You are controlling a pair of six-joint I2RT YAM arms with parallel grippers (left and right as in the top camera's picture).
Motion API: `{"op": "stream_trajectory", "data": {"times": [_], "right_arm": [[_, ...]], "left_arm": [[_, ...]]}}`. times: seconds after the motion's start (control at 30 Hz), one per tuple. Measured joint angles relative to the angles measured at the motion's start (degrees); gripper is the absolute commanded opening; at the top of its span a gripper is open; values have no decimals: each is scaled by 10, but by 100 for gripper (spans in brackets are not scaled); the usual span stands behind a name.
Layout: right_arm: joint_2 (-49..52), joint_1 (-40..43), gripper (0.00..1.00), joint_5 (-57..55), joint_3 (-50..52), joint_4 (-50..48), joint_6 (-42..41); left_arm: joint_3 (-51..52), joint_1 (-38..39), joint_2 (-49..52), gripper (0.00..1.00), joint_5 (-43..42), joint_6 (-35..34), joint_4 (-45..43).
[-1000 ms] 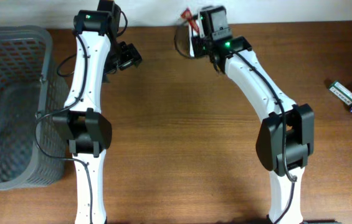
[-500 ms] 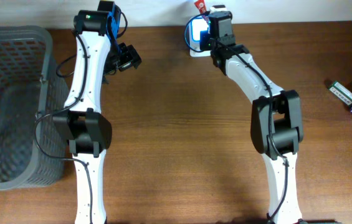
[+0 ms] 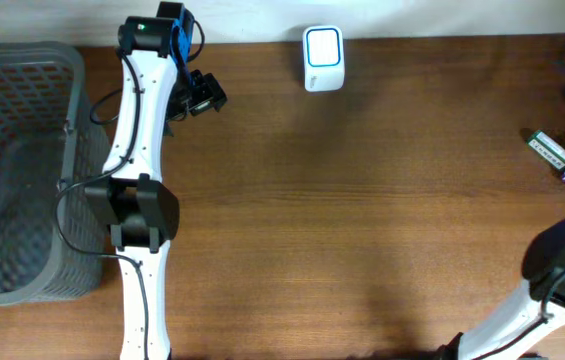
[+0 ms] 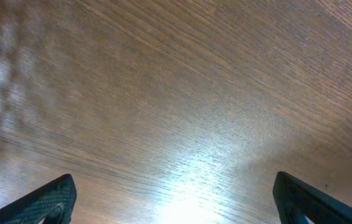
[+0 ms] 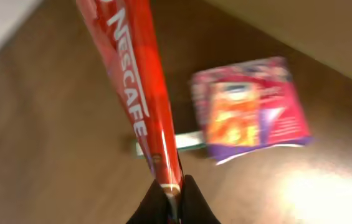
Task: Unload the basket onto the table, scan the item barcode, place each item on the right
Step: 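Carry the Nescafe stick to the right table edge and release it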
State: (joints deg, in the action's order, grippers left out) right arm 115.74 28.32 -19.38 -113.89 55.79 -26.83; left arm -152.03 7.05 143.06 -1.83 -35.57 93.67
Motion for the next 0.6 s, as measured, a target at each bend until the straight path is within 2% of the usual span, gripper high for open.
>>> {"op": "stream_trajectory", "data": {"times": [0.03, 0.07, 0.1, 0.13, 0.17, 0.33, 0.5, 0.6], "right_arm": [[18, 47, 45, 1, 9, 2, -2], [28, 65, 47, 1, 13, 2, -2], [38, 86, 55, 1, 19, 1, -3], [45, 99, 81, 1, 22, 1, -2], [49, 107, 87, 1, 24, 2, -1], [34, 103, 93, 73, 24, 59, -2], [-178, 90, 94, 149, 24, 209, -2], [-270, 14, 96, 168, 42, 236, -2]], "left_arm": [[0, 0, 0, 99, 0, 0, 0], [0, 0, 0, 99, 0, 0, 0], [0, 0, 0, 99, 0, 0, 0], [0, 1, 0, 99, 0, 0, 0], [0, 1, 0, 99, 0, 0, 0], [0, 1, 0, 99, 0, 0, 15], [0, 1, 0, 99, 0, 0, 16], [0, 1, 0, 99, 0, 0, 16]]}}
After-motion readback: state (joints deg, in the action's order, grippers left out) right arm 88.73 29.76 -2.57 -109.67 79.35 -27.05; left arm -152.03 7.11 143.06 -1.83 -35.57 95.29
